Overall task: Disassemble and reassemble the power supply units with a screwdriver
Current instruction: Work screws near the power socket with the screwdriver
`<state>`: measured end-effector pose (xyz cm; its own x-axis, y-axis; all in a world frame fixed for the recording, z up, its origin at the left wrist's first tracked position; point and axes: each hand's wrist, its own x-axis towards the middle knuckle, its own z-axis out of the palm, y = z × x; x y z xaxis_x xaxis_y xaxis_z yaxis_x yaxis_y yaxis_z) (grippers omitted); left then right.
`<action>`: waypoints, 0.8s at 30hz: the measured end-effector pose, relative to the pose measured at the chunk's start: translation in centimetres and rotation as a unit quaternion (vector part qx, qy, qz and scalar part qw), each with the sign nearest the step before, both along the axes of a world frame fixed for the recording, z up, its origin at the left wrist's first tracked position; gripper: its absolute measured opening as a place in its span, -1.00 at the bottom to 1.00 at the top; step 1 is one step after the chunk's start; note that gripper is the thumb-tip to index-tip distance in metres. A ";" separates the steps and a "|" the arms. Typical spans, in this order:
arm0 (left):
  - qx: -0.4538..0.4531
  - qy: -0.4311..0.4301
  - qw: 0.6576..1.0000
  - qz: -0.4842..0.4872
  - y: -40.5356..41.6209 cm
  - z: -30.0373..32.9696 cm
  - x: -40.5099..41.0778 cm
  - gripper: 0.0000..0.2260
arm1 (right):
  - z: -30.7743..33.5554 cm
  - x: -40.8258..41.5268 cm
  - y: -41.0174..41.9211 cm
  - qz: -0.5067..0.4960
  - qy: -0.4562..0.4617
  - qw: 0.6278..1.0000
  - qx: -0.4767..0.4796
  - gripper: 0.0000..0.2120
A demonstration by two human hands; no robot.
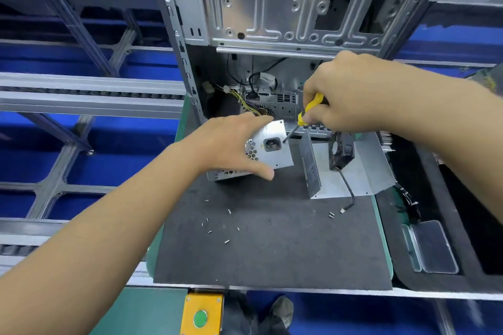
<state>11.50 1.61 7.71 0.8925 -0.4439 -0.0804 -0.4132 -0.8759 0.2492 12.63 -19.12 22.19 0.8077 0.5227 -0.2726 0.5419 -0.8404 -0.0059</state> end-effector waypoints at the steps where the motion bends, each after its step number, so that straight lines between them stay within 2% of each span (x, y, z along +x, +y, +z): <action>1: 0.074 -0.030 0.997 -0.013 0.0 -0.4 -0.9 0.07 | -0.1 0.0 -0.1 0.003 0.000 1.000 0.003 -0.71; 2: 0.121 -0.059 0.991 -0.023 -0.1 -0.7 -1.4 0.11 | 0.0 -0.1 -0.2 0.008 -0.001 1.000 0.002 -0.74; 3: 0.127 -0.077 0.989 -0.024 -0.4 -0.9 -1.7 0.09 | 0.1 -0.2 -0.4 0.009 0.001 1.000 0.003 -0.77; 7: 0.051 -0.057 0.997 -0.004 -0.2 0.4 -1.6 -0.04 | 1.5 -0.4 -1.9 0.002 0.008 0.999 0.043 -0.88; 9: 0.018 -0.036 0.999 0.001 0.3 1.4 -1.4 -0.02 | 2.2 -0.4 -2.7 0.004 -0.007 0.996 0.088 -0.87; 12: 0.023 -0.047 0.999 -0.004 0.1 2.5 -1.1 -0.02 | 2.8 -0.3 -3.2 0.009 -0.028 0.989 0.142 -0.86; 18: 0.007 0.008 1.000 0.000 -0.3 0.7 -1.5 -0.01 | 0.9 0.2 -3.8 -0.009 -0.023 0.987 0.156 -0.84; 20: 0.039 -0.016 0.999 -0.005 -0.3 0.0 -1.4 0.04 | -0.2 0.5 -4.3 -0.018 -0.042 0.983 0.175 -0.80; 22: 0.069 -0.045 0.997 -0.003 -0.4 -0.4 -1.5 0.11 | -1.7 0.7 -5.2 -0.048 -0.071 0.971 0.222 -0.78; 24: 0.066 -0.071 0.995 0.020 -0.3 -0.5 -1.9 0.15 | -3.7 0.2 -5.6 -0.115 -0.070 0.932 0.336 -0.82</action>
<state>9.56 1.34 7.21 0.9159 -0.4012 -0.0067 -0.3997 -0.9137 0.0731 12.83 -24.69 18.52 0.9226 0.3459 0.1709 0.3829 -0.7667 -0.5153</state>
